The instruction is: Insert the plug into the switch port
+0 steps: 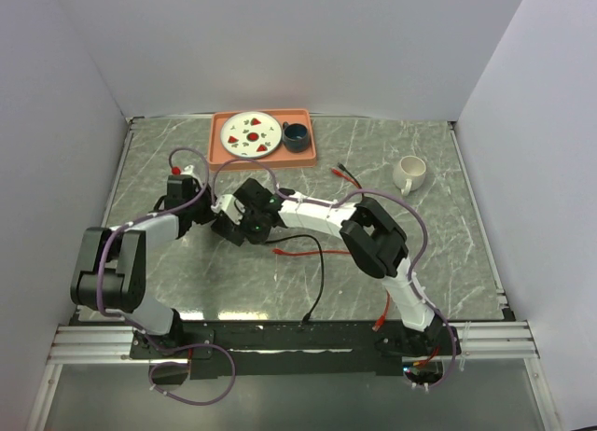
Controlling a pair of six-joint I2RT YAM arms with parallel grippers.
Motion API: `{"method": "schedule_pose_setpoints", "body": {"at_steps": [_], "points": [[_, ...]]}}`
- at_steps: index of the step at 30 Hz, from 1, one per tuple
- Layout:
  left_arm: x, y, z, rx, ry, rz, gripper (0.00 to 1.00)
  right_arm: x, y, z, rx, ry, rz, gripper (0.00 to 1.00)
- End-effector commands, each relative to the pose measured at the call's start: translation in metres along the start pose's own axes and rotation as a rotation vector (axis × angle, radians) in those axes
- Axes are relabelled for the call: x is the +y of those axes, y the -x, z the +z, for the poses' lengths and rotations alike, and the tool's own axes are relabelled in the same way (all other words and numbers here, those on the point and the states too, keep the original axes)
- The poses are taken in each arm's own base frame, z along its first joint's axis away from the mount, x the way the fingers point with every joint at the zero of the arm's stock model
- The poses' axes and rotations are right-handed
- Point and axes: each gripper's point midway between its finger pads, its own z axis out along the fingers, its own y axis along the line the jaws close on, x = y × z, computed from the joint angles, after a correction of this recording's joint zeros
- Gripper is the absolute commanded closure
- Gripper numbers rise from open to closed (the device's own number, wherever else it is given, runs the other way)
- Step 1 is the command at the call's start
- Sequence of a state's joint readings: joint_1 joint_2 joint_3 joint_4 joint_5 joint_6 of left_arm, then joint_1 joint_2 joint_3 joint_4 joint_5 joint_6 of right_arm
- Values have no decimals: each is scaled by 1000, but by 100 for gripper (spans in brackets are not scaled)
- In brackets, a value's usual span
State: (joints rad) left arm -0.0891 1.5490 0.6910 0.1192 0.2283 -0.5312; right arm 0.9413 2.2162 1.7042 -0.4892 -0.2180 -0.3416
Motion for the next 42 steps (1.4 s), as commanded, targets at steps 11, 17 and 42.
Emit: {"method": "schedule_pose_setpoints", "body": {"at_steps": [11, 17, 42], "points": [[-9, -95, -30, 300, -44, -81, 67, -28, 30, -43, -163, -142, 81, 100], [-11, -112, -29, 333, -53, -78, 67, -23, 26, -43, -153, -114, 29, 100], [-31, -131, -34, 323, -88, -132, 98, -34, 59, -46, -175, -152, 74, 100]]}}
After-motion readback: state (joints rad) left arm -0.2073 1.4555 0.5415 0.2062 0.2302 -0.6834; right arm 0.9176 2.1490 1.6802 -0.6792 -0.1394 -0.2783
